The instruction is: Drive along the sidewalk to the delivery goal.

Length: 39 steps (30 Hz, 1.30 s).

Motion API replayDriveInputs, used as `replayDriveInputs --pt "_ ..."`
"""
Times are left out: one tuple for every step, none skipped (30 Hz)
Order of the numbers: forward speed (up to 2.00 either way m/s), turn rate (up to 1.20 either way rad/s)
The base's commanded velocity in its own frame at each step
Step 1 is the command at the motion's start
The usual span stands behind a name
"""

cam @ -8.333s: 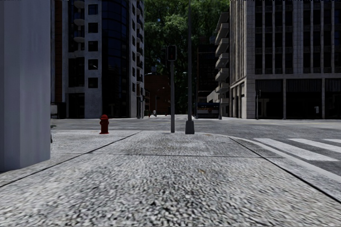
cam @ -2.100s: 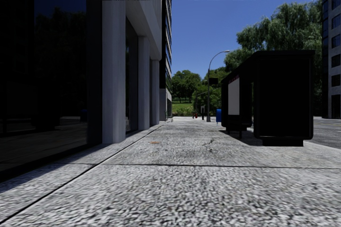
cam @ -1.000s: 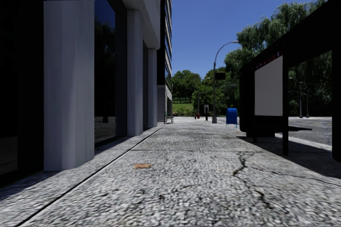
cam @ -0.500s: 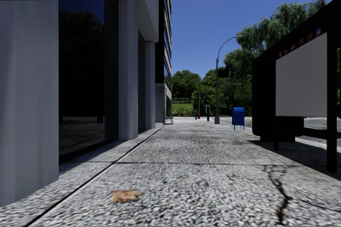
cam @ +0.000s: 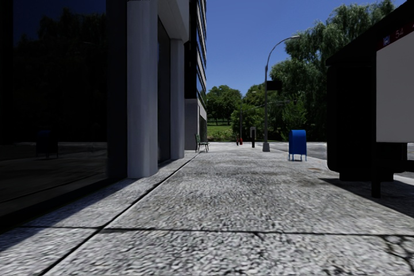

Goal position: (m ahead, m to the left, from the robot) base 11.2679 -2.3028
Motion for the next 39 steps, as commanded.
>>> replayDriveInputs --pt "2.0 -0.17" --pt "2.0 -0.17" --pt "2.0 -0.25" --pt "2.0 -0.27" --pt "2.0 -0.28" --pt "2.0 -0.28" --pt "2.0 -0.28" --pt "2.0 -0.28" --pt "2.0 -0.28" --pt "2.0 -0.28" --pt "2.0 -0.28" --pt "2.0 -0.28" --pt "2.0 -0.28" --pt "2.0 -0.28" --pt "2.0 -0.28" --pt "2.0 -0.26" --pt "2.0 -0.13" --pt "2.0 -0.13" --pt "2.0 -0.02" --pt "2.0 0.0" --pt "2.0 0.0" --pt "2.0 0.0" --pt "2.0 0.0" --pt "2.0 0.0" --pt "2.0 0.0" --pt "2.0 0.0" --pt "2.0 0.0" --pt "2.0 0.0" --pt "2.0 0.0" --pt "2.0 0.0" --pt "2.0 -0.02" --pt "2.0 -0.07" --pt "2.0 -0.07" --pt "2.0 -0.12" --pt "2.0 -0.29" --pt "2.0 -0.29" --pt "2.0 -0.39" --pt "2.0 -0.42" --pt "2.0 -0.43"
